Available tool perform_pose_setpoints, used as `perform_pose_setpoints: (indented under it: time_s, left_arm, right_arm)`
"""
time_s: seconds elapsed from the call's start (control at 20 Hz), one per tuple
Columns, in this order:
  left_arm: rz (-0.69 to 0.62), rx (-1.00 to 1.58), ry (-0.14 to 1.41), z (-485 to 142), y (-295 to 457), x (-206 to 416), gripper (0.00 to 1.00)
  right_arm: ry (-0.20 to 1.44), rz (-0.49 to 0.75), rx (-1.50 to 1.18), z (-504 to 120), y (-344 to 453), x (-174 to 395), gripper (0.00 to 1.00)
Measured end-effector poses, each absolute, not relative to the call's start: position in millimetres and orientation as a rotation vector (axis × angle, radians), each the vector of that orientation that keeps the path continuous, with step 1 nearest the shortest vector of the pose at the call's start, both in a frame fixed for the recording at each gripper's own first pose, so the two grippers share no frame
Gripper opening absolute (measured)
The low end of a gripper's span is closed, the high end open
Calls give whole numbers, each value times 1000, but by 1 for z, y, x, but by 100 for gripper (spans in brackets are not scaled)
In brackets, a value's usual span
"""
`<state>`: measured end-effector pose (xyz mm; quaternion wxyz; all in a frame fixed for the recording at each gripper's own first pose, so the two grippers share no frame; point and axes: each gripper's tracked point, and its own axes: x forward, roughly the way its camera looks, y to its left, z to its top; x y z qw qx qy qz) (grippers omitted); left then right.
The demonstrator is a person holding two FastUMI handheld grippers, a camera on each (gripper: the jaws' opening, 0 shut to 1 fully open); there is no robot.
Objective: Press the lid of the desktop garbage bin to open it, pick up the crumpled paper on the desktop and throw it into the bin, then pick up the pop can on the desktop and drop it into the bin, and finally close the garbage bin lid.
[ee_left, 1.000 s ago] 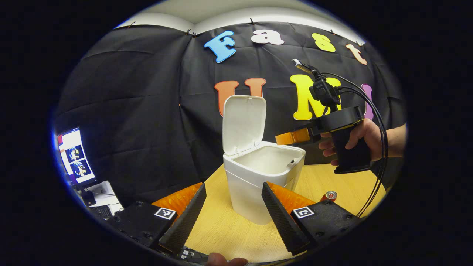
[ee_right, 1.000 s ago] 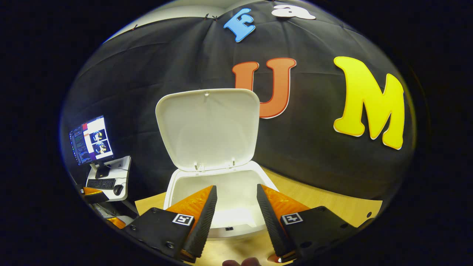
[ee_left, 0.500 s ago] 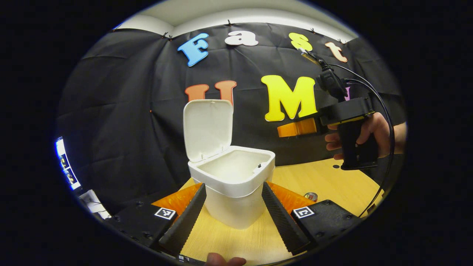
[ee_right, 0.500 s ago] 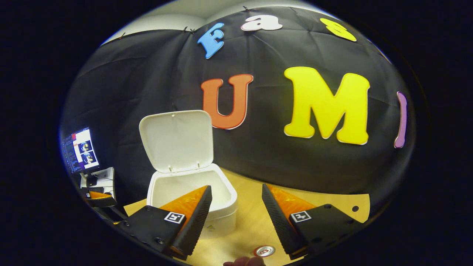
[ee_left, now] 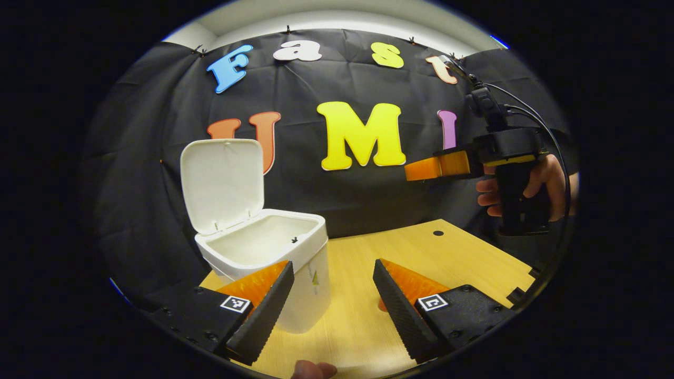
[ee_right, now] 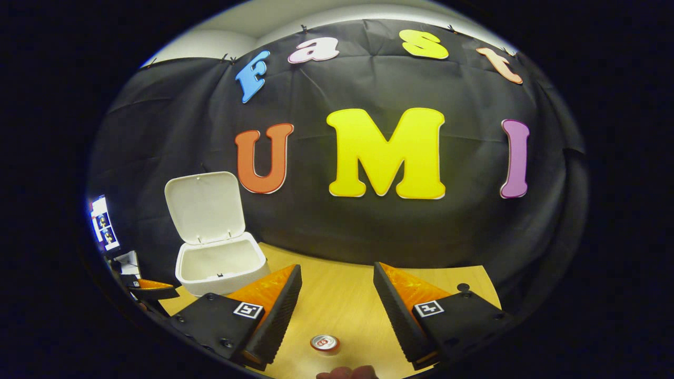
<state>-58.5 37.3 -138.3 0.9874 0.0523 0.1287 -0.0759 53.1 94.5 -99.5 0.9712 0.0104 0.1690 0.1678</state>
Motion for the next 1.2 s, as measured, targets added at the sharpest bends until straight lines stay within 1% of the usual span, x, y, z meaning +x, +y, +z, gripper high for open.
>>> perform_pose_setpoints:
  time_s: [0.3,0.45,0.5,0.55,0.6,0.85,1.2]
  left_arm:
    - [-280,82,329,-191,-17,-50,99]
    - [-311,72,364,-215,-35,-46,99]
    - [-316,72,372,-223,-39,-46,94]
    - [-327,70,381,-230,-44,-44,99]
    - [-336,68,383,-237,-49,-42,100]
    - [-348,59,426,-272,-63,-29,99]
    - [-335,52,501,-327,-68,-7,100]
  right_arm:
    - [376,226,-7,-122,21,17,88]
    - [411,174,-16,-133,-9,8,88]
    - [419,159,-17,-136,-17,4,88]
    - [427,147,-20,-138,-25,0,88]
    - [433,134,-30,-140,-32,-3,88]
    - [458,95,-74,-150,-60,-24,88]
    - [560,85,-62,-195,-69,-45,88]
